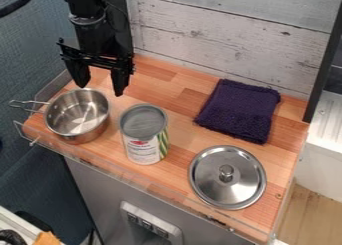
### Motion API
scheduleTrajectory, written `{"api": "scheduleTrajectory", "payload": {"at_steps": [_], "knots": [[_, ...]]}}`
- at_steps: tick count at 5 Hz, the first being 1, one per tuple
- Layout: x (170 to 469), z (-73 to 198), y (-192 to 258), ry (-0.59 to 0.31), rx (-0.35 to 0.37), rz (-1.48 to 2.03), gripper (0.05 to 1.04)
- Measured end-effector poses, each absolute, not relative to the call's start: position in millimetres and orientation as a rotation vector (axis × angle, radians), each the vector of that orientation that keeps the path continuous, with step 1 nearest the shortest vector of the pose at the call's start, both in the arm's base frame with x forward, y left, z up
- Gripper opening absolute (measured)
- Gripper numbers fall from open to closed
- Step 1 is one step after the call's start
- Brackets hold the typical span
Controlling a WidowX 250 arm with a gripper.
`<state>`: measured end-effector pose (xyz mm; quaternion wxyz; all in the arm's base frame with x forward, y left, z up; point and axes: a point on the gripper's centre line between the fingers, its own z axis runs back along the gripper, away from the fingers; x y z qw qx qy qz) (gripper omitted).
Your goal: Moved the purple sponge on the left side of the table
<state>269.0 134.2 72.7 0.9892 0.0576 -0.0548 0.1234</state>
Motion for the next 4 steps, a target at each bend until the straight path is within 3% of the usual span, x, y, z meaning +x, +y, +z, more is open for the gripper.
{"api": "scheduleTrajectory", "payload": {"at_steps": [1,3,4], "knots": [[268,65,129,-0.082,0.102,0.242,1.000],[329,80,24,-0.154,0.077,-0.060,1.000],[348,65,-7,-0.145,0.052,-0.087,1.000]]}}
